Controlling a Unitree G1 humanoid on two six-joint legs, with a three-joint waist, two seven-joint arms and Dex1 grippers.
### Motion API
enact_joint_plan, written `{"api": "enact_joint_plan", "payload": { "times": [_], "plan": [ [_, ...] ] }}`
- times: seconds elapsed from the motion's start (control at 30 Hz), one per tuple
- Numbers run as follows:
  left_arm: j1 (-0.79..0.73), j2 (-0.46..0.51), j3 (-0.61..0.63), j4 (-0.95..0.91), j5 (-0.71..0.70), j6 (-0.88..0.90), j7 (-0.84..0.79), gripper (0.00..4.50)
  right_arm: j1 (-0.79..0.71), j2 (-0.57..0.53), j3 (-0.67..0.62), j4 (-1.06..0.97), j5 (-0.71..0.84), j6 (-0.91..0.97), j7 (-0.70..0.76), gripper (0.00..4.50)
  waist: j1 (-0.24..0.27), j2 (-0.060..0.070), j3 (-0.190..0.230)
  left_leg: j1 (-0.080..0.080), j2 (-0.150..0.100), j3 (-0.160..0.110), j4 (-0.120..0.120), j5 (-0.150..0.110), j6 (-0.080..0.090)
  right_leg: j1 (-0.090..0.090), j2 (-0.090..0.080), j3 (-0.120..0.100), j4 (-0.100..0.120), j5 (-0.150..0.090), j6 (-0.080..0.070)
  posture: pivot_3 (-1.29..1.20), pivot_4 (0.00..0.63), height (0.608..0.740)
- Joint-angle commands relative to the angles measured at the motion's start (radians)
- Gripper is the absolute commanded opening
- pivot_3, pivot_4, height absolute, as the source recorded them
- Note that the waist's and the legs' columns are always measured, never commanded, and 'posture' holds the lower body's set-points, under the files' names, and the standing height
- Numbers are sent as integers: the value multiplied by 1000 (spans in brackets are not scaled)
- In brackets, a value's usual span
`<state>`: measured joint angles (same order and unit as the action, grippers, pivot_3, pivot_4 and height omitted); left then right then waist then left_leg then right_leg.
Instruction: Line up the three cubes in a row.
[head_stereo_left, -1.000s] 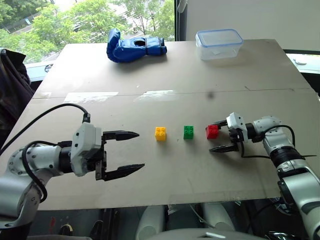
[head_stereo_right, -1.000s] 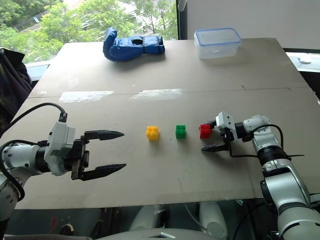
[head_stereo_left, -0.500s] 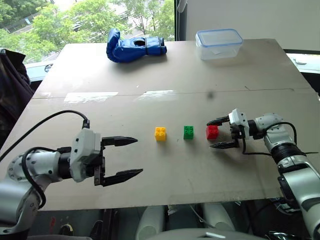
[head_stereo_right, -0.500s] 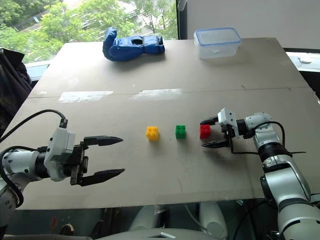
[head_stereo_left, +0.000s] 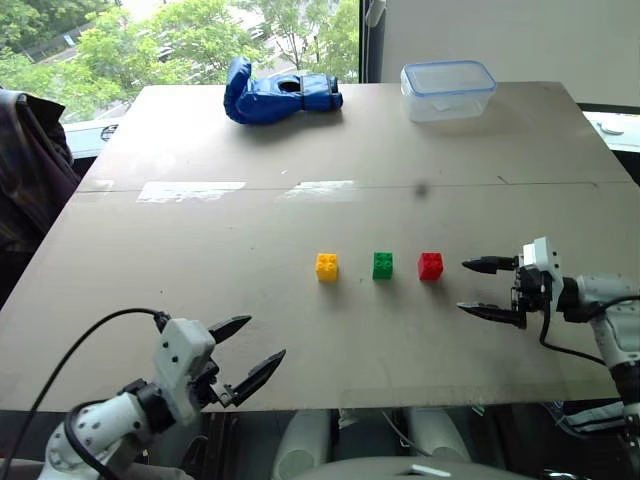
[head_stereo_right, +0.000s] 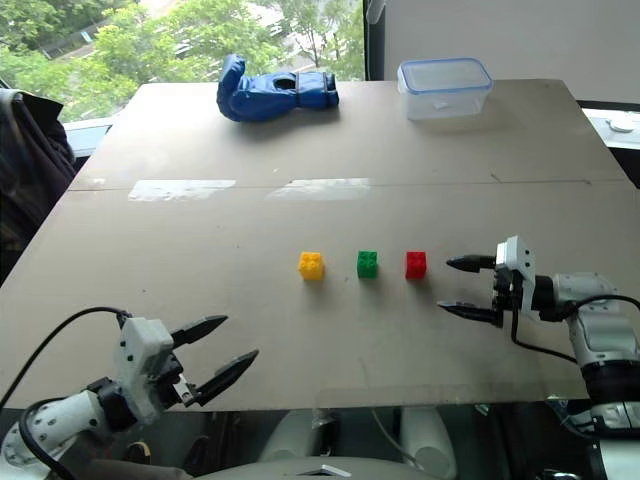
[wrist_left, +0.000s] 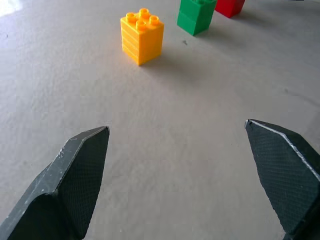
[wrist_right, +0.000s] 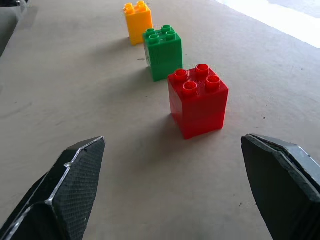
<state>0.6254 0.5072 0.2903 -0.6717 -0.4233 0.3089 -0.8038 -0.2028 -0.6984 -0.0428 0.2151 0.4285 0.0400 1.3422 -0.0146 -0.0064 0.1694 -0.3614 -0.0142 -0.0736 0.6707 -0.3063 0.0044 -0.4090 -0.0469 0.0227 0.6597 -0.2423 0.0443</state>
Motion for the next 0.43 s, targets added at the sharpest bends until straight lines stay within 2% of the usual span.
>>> {"api": "enact_joint_plan", "payload": {
  "times": [0.03, 0.2, 0.43],
  "plan": [
    [52, -49, -103, -4, 98, -95, 55, 4446, 108, 48, -67, -139, -27, -41, -164, 4500, 1, 0, -1, 0, 0, 0, 0, 0, 0, 0, 0, 0, 0, 0, 0, 0, 150, 740],
    [58, -84, -159, 10, 140, -138, 102, 4446, 238, 80, -94, -208, -54, -89, -246, 4500, 3, 0, -1, 0, 0, 0, 0, 0, 0, 1, 2, 0, 0, 0, 0, 0, 150, 740],
    [5, -72, -192, 50, 143, -161, 110, 4446, 331, 101, -106, -273, -56, -124, -309, 4500, 1, 0, -1, 1, 0, 1, 1, 0, 0, 1, 3, 0, 0, 0, 0, 0, 150, 740]
  ]
}}
